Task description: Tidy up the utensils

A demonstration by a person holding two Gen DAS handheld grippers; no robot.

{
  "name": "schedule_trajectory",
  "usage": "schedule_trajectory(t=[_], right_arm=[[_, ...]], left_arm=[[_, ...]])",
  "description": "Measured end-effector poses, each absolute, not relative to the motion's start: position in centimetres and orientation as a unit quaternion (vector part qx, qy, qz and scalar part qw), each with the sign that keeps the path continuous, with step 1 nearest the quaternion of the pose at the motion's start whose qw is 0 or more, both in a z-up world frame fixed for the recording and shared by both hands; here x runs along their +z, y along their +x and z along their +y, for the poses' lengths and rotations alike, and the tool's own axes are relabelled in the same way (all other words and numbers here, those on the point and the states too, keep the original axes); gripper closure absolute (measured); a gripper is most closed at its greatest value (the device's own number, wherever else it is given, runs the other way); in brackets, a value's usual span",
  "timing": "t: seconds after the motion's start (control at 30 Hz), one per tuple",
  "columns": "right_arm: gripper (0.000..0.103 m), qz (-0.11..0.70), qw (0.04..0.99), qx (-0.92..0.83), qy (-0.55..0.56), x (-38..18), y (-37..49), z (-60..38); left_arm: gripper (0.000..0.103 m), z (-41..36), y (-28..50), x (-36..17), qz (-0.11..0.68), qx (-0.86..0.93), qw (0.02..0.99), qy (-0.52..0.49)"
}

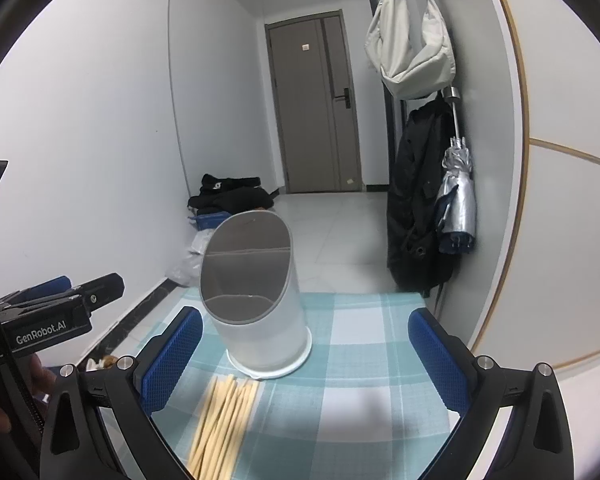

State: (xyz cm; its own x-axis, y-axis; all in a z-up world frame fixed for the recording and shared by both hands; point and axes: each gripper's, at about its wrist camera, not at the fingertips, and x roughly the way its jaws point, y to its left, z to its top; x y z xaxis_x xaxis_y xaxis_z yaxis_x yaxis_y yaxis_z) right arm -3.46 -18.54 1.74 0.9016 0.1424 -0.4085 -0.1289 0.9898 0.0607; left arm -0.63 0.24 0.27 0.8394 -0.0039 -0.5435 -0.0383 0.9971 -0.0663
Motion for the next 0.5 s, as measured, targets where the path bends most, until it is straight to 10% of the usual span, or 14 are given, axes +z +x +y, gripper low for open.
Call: schedule_trajectory(t=[0.5], right_arm=[[0.000,0.211,0.975,0.071,0.021,1.47,-3.44,-18.50]], left_arm=[[0.009,0.12,-0.55,-0.01,0.299,0.007,0.954,-0.033]])
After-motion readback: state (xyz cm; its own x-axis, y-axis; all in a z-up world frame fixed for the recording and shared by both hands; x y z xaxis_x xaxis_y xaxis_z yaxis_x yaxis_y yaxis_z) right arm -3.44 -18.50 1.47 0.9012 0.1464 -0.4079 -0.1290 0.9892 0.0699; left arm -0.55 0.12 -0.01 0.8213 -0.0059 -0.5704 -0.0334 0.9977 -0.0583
